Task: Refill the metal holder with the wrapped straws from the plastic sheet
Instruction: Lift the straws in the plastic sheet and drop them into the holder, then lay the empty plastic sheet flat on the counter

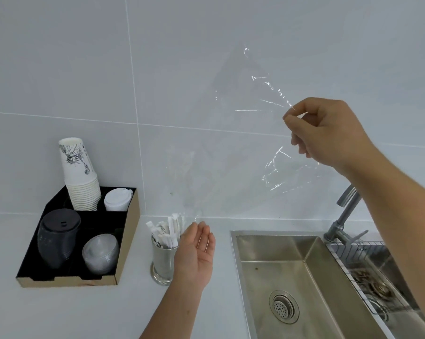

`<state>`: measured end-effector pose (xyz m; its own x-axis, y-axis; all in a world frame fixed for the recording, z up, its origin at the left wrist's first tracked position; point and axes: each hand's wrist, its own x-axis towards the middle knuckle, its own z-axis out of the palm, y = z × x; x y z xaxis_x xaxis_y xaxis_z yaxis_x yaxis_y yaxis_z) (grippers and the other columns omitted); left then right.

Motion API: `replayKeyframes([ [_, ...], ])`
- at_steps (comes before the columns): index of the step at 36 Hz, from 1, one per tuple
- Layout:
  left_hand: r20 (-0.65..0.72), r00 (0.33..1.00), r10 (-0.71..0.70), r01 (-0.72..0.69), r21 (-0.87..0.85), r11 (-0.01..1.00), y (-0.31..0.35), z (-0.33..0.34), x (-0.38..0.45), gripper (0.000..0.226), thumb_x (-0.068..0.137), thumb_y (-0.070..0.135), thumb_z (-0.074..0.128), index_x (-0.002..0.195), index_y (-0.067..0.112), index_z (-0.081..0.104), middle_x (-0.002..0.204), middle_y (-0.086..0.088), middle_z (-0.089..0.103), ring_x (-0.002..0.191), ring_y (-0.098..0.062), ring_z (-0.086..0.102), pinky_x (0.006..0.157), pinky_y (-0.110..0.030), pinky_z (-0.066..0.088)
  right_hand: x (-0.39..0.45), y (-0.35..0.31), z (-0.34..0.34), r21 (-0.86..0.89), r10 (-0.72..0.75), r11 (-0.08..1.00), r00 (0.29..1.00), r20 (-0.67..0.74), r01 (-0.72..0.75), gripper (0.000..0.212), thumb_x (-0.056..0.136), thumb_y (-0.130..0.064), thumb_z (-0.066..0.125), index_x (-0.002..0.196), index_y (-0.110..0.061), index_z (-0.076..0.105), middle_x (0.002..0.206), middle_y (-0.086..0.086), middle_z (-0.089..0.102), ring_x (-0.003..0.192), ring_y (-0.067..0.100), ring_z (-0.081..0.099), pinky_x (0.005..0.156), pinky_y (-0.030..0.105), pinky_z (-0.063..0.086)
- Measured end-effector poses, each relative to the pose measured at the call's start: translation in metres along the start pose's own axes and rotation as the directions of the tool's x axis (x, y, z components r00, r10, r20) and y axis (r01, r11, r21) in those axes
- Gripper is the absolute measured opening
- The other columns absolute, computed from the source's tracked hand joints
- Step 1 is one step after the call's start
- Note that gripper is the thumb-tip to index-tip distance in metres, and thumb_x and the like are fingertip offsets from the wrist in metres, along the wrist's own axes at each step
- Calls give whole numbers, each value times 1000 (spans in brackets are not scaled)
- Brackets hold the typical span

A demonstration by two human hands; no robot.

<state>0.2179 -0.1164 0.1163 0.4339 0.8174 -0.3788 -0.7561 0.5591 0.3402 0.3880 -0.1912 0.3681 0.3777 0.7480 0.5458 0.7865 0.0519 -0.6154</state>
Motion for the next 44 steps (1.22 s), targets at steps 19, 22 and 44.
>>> replayKeyframes([
  [19,68,940,333,-338,302,891,80,-17,-37,9,95,13,57,86,17,58,74,3,73,67,-10,71,57,-24,58,-55,31,24,127,214,972,971,-104,-200,15,91,-25,57,81,-20,67,54,2,64,39,13,51,42,29,45],
  [22,64,930,361,-361,338,869,98,-27,-44,8,95,13,56,88,16,59,75,4,74,68,-9,72,58,-25,59,-62,31,40,161,240,961,967,-83,-225,14,91,-24,57,82,-20,67,52,1,63,38,13,51,43,30,46],
  [44,-67,853,518,-435,458,775,216,-142,-119,19,95,12,54,79,17,62,76,2,73,64,-10,70,57,-22,58,-143,-15,189,401,361,817,910,203,-414,10,95,-24,56,94,-21,66,53,7,58,39,17,46,42,27,43],
])
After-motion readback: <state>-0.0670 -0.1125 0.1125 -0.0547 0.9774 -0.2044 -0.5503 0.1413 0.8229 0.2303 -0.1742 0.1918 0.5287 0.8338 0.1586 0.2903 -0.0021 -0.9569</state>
